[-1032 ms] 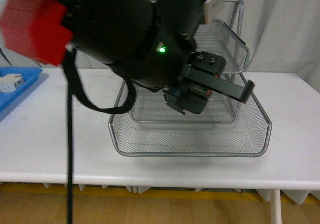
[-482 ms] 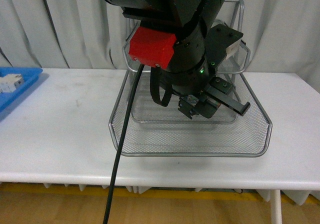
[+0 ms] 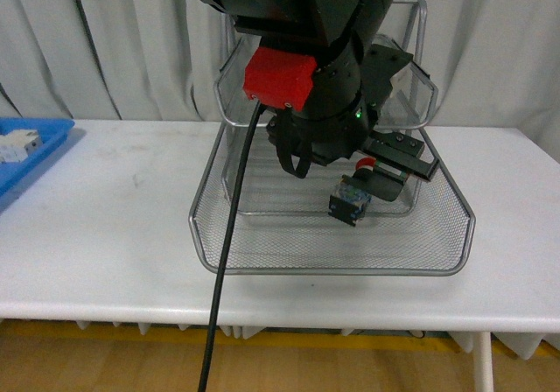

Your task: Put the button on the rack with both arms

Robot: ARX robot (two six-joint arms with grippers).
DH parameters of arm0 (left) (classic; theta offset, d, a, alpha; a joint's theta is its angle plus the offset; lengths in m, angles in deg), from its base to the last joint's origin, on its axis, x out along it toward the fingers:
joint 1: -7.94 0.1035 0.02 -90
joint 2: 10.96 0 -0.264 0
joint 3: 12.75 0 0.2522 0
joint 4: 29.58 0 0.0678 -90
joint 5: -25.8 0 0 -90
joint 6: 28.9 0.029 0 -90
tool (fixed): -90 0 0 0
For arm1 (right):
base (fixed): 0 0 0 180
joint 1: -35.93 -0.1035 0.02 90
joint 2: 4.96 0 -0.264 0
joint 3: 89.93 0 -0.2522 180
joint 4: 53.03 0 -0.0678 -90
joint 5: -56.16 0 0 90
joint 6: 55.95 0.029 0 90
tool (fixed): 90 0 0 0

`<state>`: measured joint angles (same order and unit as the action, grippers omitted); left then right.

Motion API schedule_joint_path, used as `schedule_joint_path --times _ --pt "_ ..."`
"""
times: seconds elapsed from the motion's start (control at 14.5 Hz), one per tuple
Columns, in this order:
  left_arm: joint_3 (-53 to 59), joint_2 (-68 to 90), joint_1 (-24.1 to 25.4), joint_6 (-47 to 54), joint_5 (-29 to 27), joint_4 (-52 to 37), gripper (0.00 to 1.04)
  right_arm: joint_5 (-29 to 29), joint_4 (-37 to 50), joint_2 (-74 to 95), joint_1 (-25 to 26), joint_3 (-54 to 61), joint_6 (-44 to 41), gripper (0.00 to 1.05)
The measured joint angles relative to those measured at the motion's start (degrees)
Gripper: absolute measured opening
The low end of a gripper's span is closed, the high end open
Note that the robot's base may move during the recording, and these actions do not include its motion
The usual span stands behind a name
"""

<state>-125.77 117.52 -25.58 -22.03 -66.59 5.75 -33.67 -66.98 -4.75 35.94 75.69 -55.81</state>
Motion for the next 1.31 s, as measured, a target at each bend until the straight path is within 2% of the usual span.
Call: schedule_joint_path --times 0.07,0.14,0.41,0.62,0.76,0.83,0.89,0.96,1.03,1.1,1.24,1.31 --pt "1.16 -0.87 0.28 -0.44 0.13 -0.83 0.94 0.00 -0.02 0.00 0.00 0.00 -0.02 0.98" --pt "2.84 -2.43 0.31 -0.44 0.72 -0.83 1.00 0.00 -0.02 0.00 0.00 0.00 -0.02 0.98" --pt "12.81 -15.12 -0.22 -0.42 2.80 -5.42 0.98 0.00 -0.02 0.00 0.00 0.00 -0.02 0.98" --pt "27.80 -29.42 -0.90 1.25 3.76 -17.00 0.98 0.00 -0.02 0.00 0.00 0.00 -0.02 0.98" --pt "35.85 -40.83 0.20 1.55 3.34 -21.59 0.98 0.00 -0.02 0.00 0.00 0.00 -0.02 0.98" --pt "45.20 -45.57 0.94 -1.46 -10.60 -40.04 0.85 -0.13 0.00 0.00 0.00 0.00 -0.02 0.98" --pt "55.23 -51.41 4.57 -3.87 -19.19 -50.16 0.73 -0.13 -0.04 0.00 0.00 0.00 -0.02 0.98" --pt "63.82 -58.40 10.49 -5.14 -19.87 -54.75 0.60 -0.11 0.00 0.00 0.00 0.00 -0.02 0.98" --pt "69.40 -65.31 16.24 -5.90 -17.00 -54.01 0.47 -0.13 -0.02 0.00 0.00 0.00 -0.02 0.98" --pt "73.26 -70.16 19.30 -6.49 -13.38 -54.01 0.36 -0.15 -0.02 0.00 0.00 0.00 -0.02 0.98" --pt "80.54 -76.04 22.56 -6.51 -8.37 -55.39 0.07 -0.13 -0.02 0.00 0.00 0.00 -0.02 0.98" --pt "83.52 -78.01 23.87 -6.67 -7.26 -55.39 0.02 -0.13 -0.02 0.00 0.00 0.00 -0.02 0.98"
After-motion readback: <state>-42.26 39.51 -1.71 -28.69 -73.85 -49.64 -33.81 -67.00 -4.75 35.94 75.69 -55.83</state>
